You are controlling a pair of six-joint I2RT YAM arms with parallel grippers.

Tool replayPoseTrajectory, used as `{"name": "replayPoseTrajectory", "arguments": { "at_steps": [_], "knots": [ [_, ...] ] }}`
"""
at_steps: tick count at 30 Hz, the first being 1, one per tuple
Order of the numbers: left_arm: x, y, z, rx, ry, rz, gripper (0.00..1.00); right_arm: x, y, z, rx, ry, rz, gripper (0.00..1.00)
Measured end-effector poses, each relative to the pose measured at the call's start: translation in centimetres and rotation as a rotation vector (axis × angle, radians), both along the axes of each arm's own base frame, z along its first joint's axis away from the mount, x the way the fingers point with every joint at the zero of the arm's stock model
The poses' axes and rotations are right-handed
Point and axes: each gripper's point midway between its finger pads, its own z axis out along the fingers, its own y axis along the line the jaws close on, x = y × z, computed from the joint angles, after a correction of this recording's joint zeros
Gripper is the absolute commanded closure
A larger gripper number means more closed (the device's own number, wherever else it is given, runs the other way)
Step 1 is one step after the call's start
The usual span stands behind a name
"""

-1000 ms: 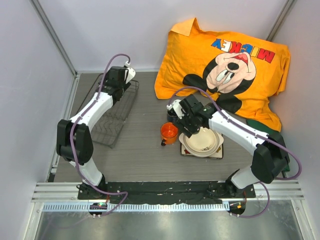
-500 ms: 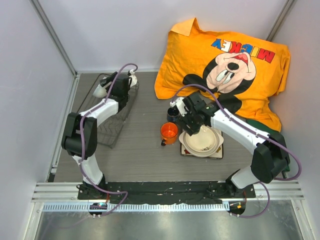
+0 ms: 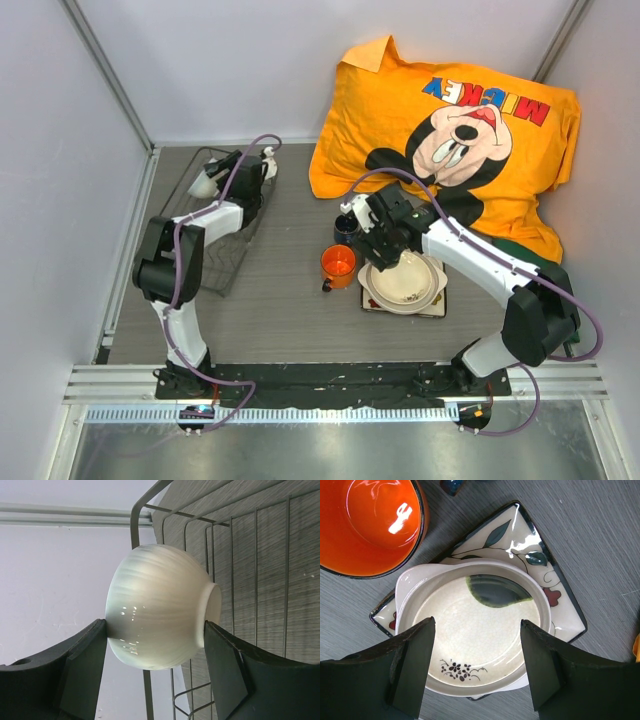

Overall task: Unload the mixed dishes from the dish rack
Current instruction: Adjust the bowl in the dish rack.

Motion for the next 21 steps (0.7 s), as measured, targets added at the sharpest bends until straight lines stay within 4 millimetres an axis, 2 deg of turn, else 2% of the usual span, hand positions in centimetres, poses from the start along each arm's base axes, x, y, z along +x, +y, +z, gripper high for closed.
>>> {"name": "replayPoseTrajectory", "arguments": {
  "at_steps": [5,14,17,21],
  "knots": [
    [-0.1,-0.2,-0.6,0.003,0.008,-0.002,0.85,-0.2,0.0,-0.3,0.000,0.008,0.002,0.27],
    [-0.1,-0.5,-2.0,0.005,0.032,-0.003,0.80,-0.4,-0.1,-0.6,0.002,0.019,0.001,0.27],
    [-0.1,-0.6,-2.2,0.004,0.035,-0.006,0.71,-0.5,-0.1,-0.8,0.000,0.023,0.001,0.27],
    [-0.2,-0.9,-2.8,0.001,0.050,-0.007,0.63,-0.5,-0.1,-0.8,0.000,0.024,0.001,0.27]
  ]
}}
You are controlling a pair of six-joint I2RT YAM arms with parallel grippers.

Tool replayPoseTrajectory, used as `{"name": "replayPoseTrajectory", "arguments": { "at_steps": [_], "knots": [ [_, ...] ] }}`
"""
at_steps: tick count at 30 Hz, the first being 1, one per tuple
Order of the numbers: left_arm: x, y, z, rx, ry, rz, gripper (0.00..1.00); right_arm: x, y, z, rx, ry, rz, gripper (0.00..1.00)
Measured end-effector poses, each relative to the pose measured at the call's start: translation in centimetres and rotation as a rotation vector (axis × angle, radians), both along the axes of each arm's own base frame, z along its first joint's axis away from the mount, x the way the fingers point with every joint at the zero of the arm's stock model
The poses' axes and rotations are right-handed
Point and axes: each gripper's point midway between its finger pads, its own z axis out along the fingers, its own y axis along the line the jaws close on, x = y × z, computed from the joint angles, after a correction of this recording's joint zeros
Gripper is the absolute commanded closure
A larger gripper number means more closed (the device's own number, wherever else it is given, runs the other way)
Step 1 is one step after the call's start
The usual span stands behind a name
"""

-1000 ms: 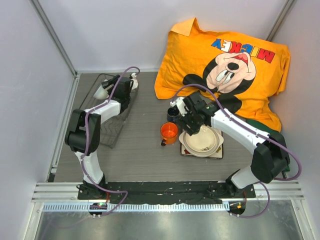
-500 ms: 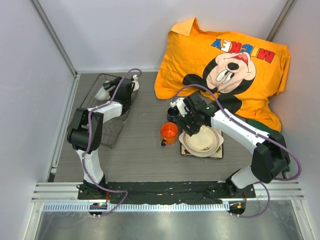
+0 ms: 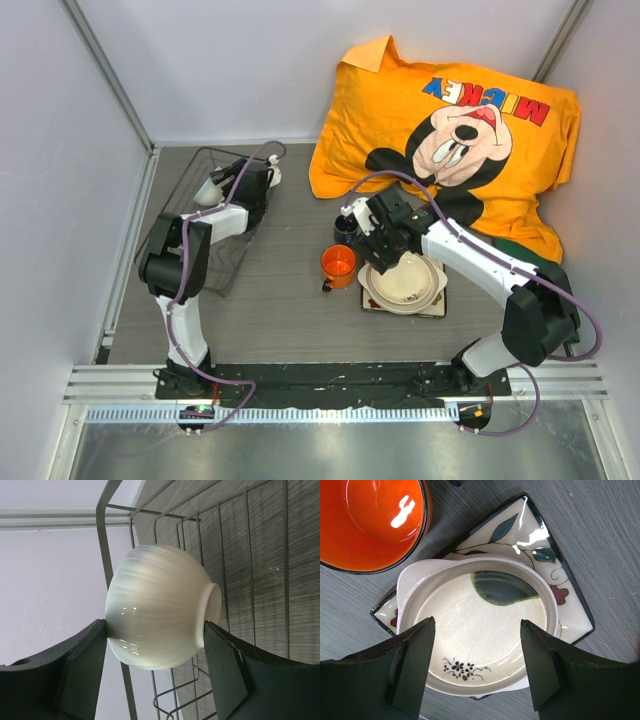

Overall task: Unload the mixed dishes from the dish rack
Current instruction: Adjust the bowl in the dish rack.

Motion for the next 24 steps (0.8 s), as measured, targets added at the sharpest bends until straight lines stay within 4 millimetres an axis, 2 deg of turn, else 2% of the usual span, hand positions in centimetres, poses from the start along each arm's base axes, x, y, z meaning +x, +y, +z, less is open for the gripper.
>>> {"name": "replayPoseTrajectory", "arguments": {
  "at_steps": [14,21,24],
  "knots": [
    [-0.26,-0.06,-0.49,-0.006,0.016,0.020,0.46,-0.06,0.09,-0.02,0.004,0.003,0.003,0.27],
    [-0.33,-0.12,-0.45,-0.024,0.031,0.032,0.29,-0.06,0.10,-0.02,0.005,0.003,0.003,0.27],
    [-0.40,-0.13,-0.51,-0.030,0.036,0.037,0.26,-0.06,0.10,-0.02,0.005,0.003,0.003,0.27]
  ]
}}
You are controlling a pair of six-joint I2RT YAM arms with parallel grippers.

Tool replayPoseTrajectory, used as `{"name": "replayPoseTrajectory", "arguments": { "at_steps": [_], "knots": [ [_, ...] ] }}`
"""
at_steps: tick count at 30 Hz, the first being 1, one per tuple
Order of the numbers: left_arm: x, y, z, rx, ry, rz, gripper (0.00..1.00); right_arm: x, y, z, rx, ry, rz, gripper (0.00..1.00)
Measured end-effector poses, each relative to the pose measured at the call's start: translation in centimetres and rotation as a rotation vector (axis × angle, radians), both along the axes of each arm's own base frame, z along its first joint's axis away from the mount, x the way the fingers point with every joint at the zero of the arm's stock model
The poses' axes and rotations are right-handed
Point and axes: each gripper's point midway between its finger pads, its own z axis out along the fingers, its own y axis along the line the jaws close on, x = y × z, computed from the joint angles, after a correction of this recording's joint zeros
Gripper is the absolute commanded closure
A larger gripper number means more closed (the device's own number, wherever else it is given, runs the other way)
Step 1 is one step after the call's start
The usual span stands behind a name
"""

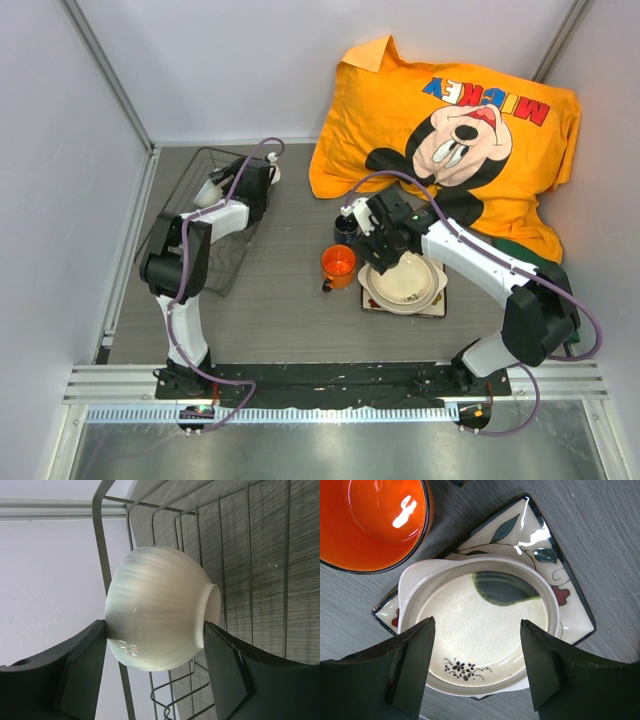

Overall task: Unload the mixed dishes from the dish rack
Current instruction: Adjust the bowl in the dish rack, then pick up the bowl from the dish rack.

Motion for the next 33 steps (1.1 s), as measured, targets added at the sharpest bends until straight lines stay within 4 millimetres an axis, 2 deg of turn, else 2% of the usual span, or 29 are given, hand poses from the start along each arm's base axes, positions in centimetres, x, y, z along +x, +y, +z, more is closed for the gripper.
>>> {"name": "replayPoseTrajectory", "arguments": {
  "at_steps": [2,6,17,20,27,33],
  "knots": [
    [0.0,0.0,0.0,-0.003,0.001,0.003,0.25,0.0,0.0,0.0,0.000,0.000,0.000,0.27],
    [-0.1,0.0,-0.1,-0.006,0.001,0.004,0.16,0.0,0.0,0.0,0.000,0.000,0.000,0.27],
    [-0.5,-0.6,-1.4,-0.043,0.050,-0.019,0.13,0.0,0.0,0.0,0.001,-0.001,0.000,0.27],
    [-0.6,-0.7,-1.5,-0.051,0.051,-0.018,0.16,0.0,0.0,0.0,0.002,-0.002,0.000,0.27],
    [-1.4,-1.1,-2.9,-0.093,0.110,-0.026,0.37,0.0,0.0,-0.2,0.000,0.000,0.000,0.27],
    [-2.2,-2.0,-3.9,-0.171,0.196,-0.034,0.47,-0.1,0.0,-0.4,-0.001,0.002,0.000,0.27]
  ]
}}
